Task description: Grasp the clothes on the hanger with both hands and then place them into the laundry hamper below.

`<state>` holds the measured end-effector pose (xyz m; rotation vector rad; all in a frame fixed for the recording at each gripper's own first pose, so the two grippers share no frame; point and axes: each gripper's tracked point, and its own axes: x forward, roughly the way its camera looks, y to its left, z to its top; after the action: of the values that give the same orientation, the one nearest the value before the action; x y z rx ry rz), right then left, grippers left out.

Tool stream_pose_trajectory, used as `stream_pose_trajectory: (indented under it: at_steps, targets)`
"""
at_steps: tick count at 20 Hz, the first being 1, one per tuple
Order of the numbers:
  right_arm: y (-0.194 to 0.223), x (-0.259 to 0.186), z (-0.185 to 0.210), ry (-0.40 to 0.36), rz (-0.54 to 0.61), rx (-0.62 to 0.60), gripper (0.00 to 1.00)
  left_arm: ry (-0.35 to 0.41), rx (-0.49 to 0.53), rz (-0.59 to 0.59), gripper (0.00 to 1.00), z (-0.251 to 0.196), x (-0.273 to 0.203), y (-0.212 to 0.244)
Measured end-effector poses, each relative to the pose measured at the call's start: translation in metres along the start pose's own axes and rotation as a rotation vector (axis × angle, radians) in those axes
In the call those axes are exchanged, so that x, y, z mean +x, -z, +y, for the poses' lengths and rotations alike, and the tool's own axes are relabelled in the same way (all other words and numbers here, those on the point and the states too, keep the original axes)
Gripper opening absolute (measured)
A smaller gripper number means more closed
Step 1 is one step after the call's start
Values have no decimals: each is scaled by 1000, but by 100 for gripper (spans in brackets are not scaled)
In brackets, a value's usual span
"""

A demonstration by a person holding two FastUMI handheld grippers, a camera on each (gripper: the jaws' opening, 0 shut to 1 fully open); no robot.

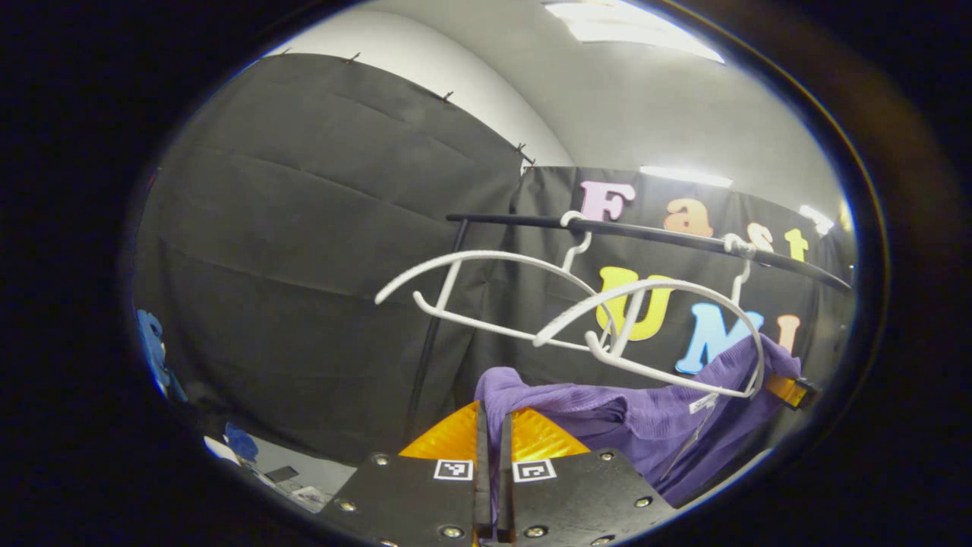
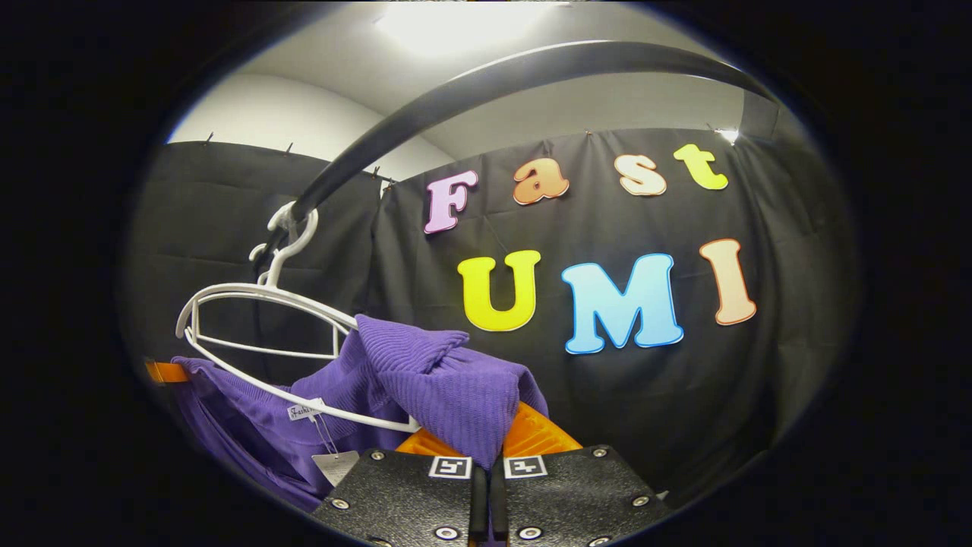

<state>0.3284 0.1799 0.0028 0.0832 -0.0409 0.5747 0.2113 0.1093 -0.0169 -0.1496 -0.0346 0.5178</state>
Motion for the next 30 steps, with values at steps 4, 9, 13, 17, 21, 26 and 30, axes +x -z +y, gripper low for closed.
stream_pose_trajectory:
  at_steps: [4,9,13,17,21,26,30]
  targets:
    - [-10,4,-23,70,-49,-62,1,54,19,18,4,-32,-5,10]
    - [-12,-5,-54,158,-62,-90,1,127,36,31,4,-63,-1,16]
    - [0,-18,-90,249,-25,-80,1,182,25,66,4,-84,0,28]
    - [22,-31,-109,282,30,-72,1,224,13,104,4,-103,0,45]
    - [39,-40,-116,296,72,-86,1,238,31,149,4,-110,-3,65]
    - [60,-108,-105,300,164,-65,1,255,40,213,10,-84,-45,84]
    - [67,-150,-72,305,218,-26,1,302,57,251,4,-65,-72,90]
